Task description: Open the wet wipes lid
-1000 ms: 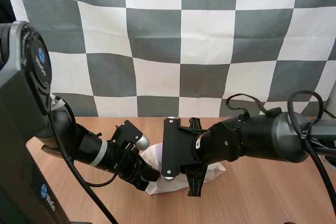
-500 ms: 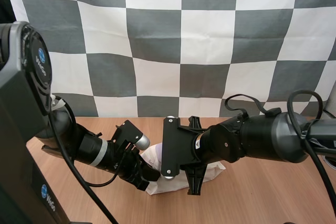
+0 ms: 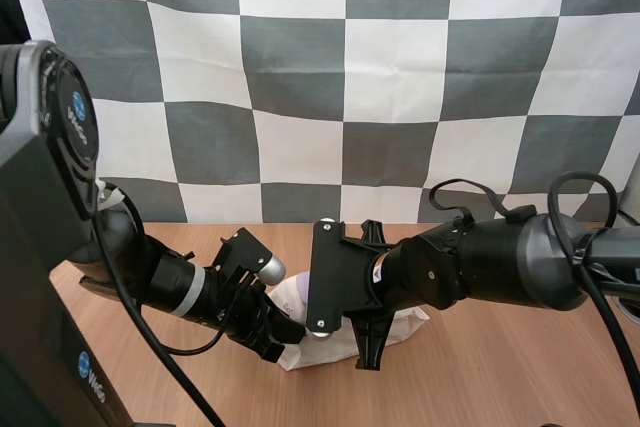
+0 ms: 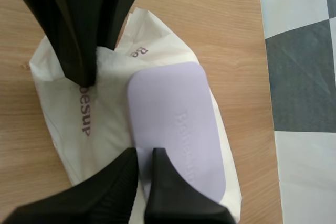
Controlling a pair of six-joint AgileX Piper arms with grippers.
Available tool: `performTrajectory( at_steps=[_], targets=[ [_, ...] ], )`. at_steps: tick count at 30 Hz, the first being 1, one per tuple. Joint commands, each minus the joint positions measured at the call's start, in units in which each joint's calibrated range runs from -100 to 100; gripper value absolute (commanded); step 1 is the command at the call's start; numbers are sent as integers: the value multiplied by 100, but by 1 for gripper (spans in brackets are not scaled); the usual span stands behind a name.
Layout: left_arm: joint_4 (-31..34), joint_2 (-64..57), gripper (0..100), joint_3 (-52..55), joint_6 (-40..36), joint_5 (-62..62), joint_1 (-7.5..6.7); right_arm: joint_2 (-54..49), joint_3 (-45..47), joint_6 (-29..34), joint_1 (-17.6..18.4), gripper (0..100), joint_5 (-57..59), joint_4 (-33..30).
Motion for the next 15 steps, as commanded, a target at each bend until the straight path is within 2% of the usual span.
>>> performTrajectory(
  at_steps=[1,15],
  targets=[
    [26,-2,0,2,95,-10,-4,7,6,6,-8,0,-81,7],
    [88,-2,0,2,95,-48,-4,-17,-184,6,-8,0,-516,7]
  ],
)
